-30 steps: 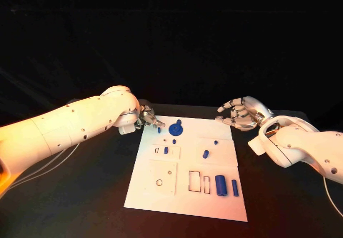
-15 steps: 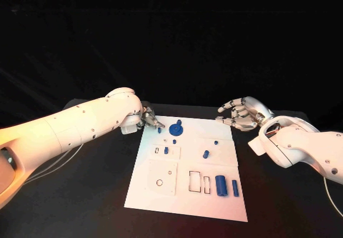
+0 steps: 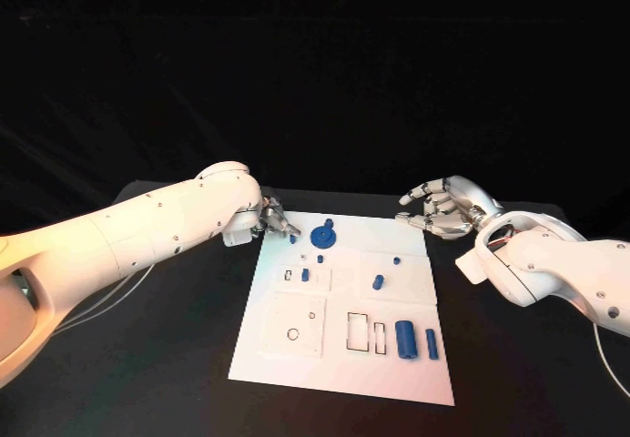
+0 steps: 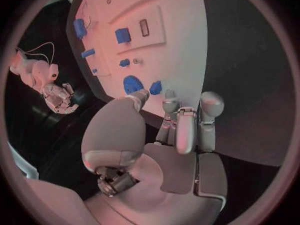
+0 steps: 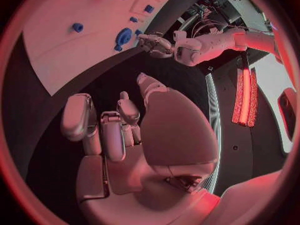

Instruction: Assemble the parts on the task board

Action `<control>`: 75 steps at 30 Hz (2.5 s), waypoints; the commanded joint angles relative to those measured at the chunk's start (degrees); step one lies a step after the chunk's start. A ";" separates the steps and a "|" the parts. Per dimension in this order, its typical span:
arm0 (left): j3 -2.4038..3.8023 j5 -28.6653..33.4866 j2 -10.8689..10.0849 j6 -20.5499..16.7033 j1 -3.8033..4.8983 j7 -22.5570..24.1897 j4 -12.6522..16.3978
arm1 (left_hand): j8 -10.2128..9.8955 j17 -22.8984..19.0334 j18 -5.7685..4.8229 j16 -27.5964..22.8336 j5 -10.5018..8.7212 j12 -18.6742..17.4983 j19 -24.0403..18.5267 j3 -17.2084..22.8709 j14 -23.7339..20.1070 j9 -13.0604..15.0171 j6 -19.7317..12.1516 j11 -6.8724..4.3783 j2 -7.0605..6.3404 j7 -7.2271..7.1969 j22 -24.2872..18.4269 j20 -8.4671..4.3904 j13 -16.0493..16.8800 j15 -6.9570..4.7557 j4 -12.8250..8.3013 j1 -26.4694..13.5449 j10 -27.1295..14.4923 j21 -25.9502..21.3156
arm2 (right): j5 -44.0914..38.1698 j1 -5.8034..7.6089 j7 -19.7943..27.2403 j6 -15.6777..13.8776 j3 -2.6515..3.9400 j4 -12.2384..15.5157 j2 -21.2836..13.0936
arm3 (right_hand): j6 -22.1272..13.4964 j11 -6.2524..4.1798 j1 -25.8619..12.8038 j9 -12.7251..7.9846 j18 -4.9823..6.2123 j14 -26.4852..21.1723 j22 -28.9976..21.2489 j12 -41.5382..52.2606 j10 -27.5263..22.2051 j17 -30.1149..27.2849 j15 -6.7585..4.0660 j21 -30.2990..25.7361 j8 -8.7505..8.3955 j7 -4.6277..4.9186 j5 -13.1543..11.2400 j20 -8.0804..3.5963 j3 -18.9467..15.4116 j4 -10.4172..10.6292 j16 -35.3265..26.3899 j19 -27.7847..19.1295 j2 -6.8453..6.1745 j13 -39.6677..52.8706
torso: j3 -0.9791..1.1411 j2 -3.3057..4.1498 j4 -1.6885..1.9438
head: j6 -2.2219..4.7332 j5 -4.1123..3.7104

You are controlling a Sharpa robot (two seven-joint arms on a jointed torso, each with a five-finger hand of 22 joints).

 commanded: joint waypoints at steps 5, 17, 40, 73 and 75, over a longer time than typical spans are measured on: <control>-0.29 1.32 0.42 0.86 -0.03 1.41 -0.27 | -0.40 5.30 0.04 0.40 0.23 0.41 0.45 0.21 1.83 -0.41 0.82 0.11 0.59 0.01 0.30 0.23 0.23 0.48 -0.13 0.76 0.59 0.42 | -0.18 -0.03 0.28 0.63 0.01 -0.01 0.14 | -0.26 -0.10 0.35 -0.05 0.40 3.74 0.03 -0.12 -0.27 6.71 0.28 -0.23 0.22 0.04 0.30 0.07 0.07 0.32 -0.18 -0.19 0.20 0.00 | 0.03 0.00 -0.05 | -0.22 -0.17; -0.46 2.58 0.29 0.76 -0.03 1.57 -0.57 | -0.41 5.64 -0.04 0.60 0.14 0.65 0.76 0.26 2.00 -0.67 1.17 0.04 0.86 -0.08 0.76 0.22 0.47 0.44 -0.21 1.28 0.85 0.68 | -0.18 -0.03 0.16 0.66 0.01 -0.01 0.12 | -0.27 -0.10 0.38 -0.08 0.39 3.75 0.08 0.02 -0.13 6.71 0.27 -0.20 0.27 0.04 0.36 0.07 0.10 0.40 -0.19 -0.15 0.26 0.14 | 0.07 -0.01 0.05 | -0.38 -0.36; -0.84 4.88 0.63 -1.41 -0.03 2.55 -1.43 | 1.20 6.27 -0.19 1.09 0.27 0.83 1.20 3.54 2.33 -1.19 2.65 -0.89 3.91 -1.14 1.87 -0.27 0.09 -0.34 -0.62 11.13 1.22 1.35 | -0.19 -0.04 0.05 1.09 0.01 -0.24 0.43 | -0.26 -0.11 0.42 -0.09 0.38 3.75 0.12 0.14 0.00 6.70 0.27 -0.18 0.31 0.03 0.38 0.07 0.13 0.42 -0.20 -0.12 0.28 0.26 | 0.07 -0.05 0.04 | -0.65 -0.23; -0.94 13.14 -8.91 -4.83 -0.03 3.67 11.73 | 10.91 8.74 -0.96 2.38 0.57 3.19 3.76 27.19 3.59 7.63 1.67 -2.68 -1.22 -2.96 6.36 -1.70 2.90 -1.96 -6.51 9.23 5.26 4.09 | -0.19 -0.77 -0.21 1.89 -0.08 -0.69 0.18 | -0.21 -0.12 0.42 -0.12 0.38 3.75 0.14 0.23 0.11 6.68 0.26 -0.21 0.39 0.02 0.38 0.07 0.16 0.51 -0.22 -0.11 0.37 0.33 | 0.02 -0.20 0.29 | -0.70 -0.14; -0.95 12.60 -10.16 -5.18 -0.09 4.02 14.07 | 10.99 9.13 -1.07 2.56 0.62 3.41 4.19 27.92 3.76 7.69 1.86 -2.72 -1.50 -2.99 6.96 -1.74 3.24 -2.01 -7.06 8.71 5.65 4.41 | -0.19 -0.79 -0.21 1.89 -0.08 -0.68 0.13 | -0.21 -0.12 0.42 -0.12 0.38 3.75 0.14 0.23 0.11 6.68 0.26 -0.21 0.39 0.02 0.38 0.07 0.16 0.51 -0.22 -0.11 0.37 0.33 | 0.03 -0.21 0.36 | -0.76 -0.15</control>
